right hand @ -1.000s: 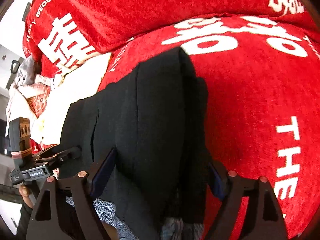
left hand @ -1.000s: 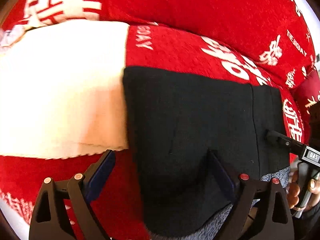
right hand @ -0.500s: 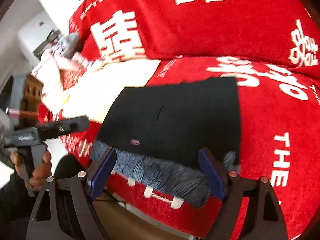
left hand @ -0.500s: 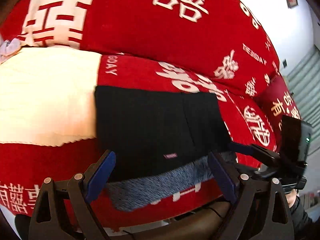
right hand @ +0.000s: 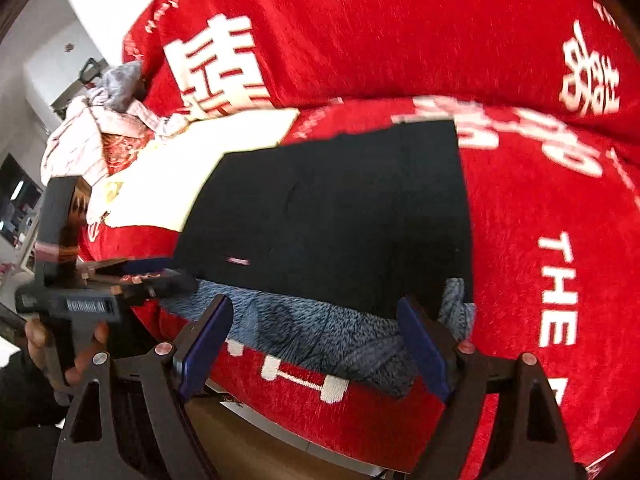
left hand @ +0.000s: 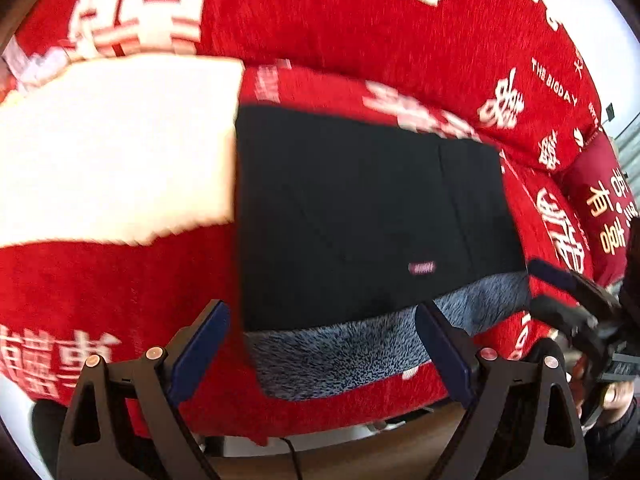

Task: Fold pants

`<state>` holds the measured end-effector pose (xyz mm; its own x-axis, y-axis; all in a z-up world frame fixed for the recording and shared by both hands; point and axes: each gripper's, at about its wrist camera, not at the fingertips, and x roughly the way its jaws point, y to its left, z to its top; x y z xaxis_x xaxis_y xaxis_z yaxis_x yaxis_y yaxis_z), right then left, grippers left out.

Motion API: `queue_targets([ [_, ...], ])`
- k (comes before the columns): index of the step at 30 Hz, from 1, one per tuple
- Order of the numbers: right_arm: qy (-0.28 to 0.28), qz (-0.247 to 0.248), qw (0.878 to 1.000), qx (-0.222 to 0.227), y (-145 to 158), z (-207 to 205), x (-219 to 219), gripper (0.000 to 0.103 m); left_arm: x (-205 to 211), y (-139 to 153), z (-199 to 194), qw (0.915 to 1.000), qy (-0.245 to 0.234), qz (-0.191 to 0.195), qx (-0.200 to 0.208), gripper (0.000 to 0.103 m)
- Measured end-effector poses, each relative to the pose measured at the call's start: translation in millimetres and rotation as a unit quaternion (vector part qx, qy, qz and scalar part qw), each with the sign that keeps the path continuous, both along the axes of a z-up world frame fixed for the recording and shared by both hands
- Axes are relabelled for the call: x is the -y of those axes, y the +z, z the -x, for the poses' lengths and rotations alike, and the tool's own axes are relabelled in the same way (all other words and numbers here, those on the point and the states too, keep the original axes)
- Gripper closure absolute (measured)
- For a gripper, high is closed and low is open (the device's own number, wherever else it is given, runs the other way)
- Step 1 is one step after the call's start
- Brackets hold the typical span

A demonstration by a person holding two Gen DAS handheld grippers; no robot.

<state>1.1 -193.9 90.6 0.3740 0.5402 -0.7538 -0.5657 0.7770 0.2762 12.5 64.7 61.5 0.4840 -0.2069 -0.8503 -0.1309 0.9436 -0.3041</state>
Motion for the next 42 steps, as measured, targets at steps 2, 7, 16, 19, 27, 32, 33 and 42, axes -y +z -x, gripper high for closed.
queue_targets([
  [2,0.009,0.005,1.0,0.016,3,8,1,0.016,-1,10,-1,0.9995,0.013,-0.024,0.013,0.009],
  [7,-0.008,0.012,1.0,-0.017,-20,-2,5,0.015,4,-20,-18,0.9903,0.036,-0.117,-0.065,0.009],
  [16,0.009,0.022,0.999,0.021,6,-7,1,0.013,-18,0,-33,0.9949,0.054,-0.064,-0.056,0.006],
  [19,0.008,0.032,0.998,0.048,22,-28,-6,0.011,-28,15,-59,0.9934,0.071,-0.076,-0.048,0.006],
  [27,-0.003,0.051,0.998,0.037,26,-119,-43,0.011,-60,6,-127,0.9853,0.114,-0.071,-0.106,0.006],
  [32,-0.004,0.077,0.996,-0.036,-9,-154,-58,0.011,-65,-24,-134,0.9799,0.116,-0.074,-0.145,0.006],
  [33,-0.006,0.078,0.996,-0.048,-15,-158,-59,0.01,-66,-27,-135,0.9798,0.117,-0.068,-0.147,0.006],
  [42,0.01,0.12,0.99,-0.067,-43,-160,-70,0.001,-65,-39,-142,0.9784,0.107,-0.073,-0.161,0.0],
])
